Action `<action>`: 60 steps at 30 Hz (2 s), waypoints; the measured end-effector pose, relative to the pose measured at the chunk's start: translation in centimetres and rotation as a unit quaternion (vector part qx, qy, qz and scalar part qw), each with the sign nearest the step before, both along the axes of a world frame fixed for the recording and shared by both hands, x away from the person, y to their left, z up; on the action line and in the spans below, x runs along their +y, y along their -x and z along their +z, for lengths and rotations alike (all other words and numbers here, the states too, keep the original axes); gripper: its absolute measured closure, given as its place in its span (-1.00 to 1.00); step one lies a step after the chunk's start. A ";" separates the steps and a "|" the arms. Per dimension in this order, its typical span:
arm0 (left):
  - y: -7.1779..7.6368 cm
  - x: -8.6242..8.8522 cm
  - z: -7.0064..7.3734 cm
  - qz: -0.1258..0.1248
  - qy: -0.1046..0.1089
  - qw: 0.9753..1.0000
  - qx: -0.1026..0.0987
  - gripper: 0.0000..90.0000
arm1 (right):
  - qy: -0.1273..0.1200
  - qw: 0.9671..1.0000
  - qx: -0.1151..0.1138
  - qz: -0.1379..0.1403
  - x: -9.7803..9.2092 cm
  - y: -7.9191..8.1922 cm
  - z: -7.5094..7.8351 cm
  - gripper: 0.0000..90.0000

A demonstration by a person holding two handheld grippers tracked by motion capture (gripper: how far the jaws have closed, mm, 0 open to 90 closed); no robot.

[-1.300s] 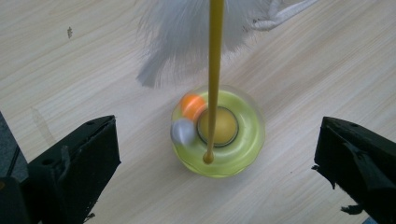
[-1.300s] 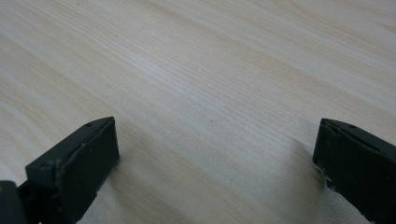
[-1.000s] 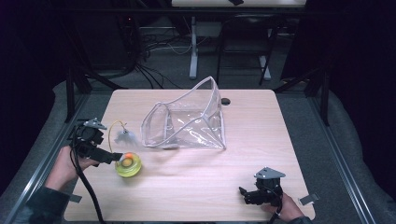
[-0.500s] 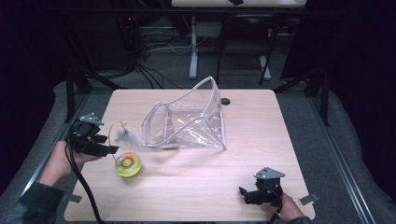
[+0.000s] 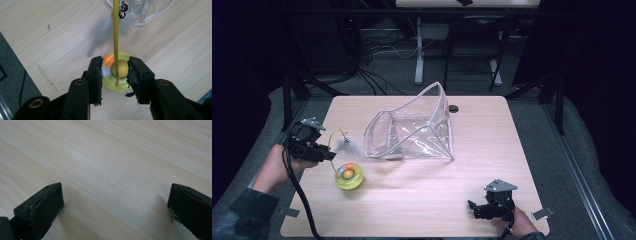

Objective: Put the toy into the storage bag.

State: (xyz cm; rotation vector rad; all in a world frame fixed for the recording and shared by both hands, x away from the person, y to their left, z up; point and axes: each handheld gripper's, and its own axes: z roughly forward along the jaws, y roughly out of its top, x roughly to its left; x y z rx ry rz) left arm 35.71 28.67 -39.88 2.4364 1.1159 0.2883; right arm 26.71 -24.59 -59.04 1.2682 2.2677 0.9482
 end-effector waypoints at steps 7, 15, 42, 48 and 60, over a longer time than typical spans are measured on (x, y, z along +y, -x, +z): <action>-0.1 -0.1 -0.1 0.001 -0.005 1.000 0.003 0.74 | 0.000 1.000 0.000 0.000 0.0 0.0 0.0 -1.00; -0.3 -0.6 0.0 -0.005 -0.022 1.000 0.005 0.94 | 0.000 1.000 0.000 0.000 0.0 0.0 0.0 -1.00; -0.2 -1.0 3.4 -0.033 -0.058 0.998 -0.001 0.95 | 0.002 1.000 0.000 -0.001 0.0 0.0 0.0 -1.00; -0.4 -1.1 3.9 -0.037 -0.068 0.997 0.005 0.95 | 0.002 1.000 0.000 -0.001 0.0 0.0 0.0 -1.00; -0.9 -1.4 5.9 -0.043 -0.084 0.996 -0.005 0.95 | 0.002 1.000 0.001 -0.001 0.0 0.0 0.0 -1.00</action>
